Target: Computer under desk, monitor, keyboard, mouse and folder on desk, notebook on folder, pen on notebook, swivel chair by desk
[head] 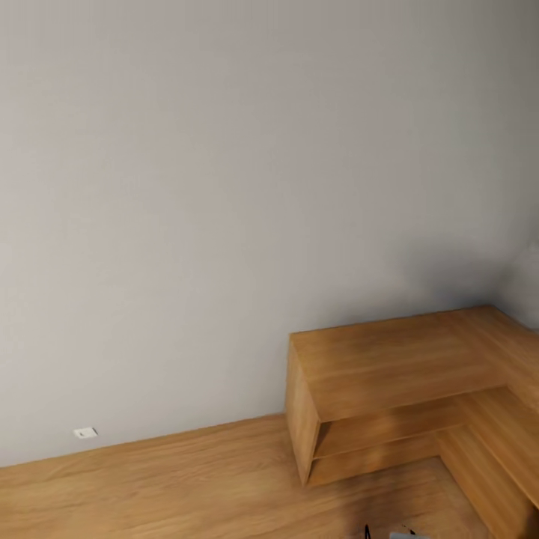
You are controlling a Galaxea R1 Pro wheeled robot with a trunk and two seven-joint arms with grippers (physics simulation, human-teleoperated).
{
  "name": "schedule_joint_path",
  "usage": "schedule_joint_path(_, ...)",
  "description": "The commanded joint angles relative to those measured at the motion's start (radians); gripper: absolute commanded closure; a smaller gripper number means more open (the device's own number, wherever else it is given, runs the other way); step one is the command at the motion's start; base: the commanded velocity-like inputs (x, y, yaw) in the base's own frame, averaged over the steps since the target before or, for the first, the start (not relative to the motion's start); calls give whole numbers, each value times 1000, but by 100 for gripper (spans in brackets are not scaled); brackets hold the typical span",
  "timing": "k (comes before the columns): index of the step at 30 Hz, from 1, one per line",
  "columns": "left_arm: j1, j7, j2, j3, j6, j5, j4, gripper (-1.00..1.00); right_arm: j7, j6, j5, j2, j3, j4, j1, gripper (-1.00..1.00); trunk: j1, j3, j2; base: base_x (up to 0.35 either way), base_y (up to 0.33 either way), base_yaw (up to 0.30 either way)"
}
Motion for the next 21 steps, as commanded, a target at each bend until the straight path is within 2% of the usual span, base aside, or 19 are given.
schedule_joint_path(1,-1,8,1,-9,-3,4,0,-100,-4,-2,-6,0,9,1,-1,-100,1,-1,-2,0,0,-264)
schedule_joint_path(10,-1,6,-1,-7,-7,2,-1,-100,-4,-3,-6,-2,8,2,-1,-100,1,6,-2,0,0,-267)
schedule_joint_path(14,-1,5,-1,-8,-7,2,-1,-100,-4,-3,-6,-14,9,3,-1,-100,1,10,-2,0,0,-267)
schedule_joint_path(21,-1,7,0,-8,-6,4,-1,-100,-4,-3,-6,-17,10,3,-1,-100,1,16,-2,0,0,-267)
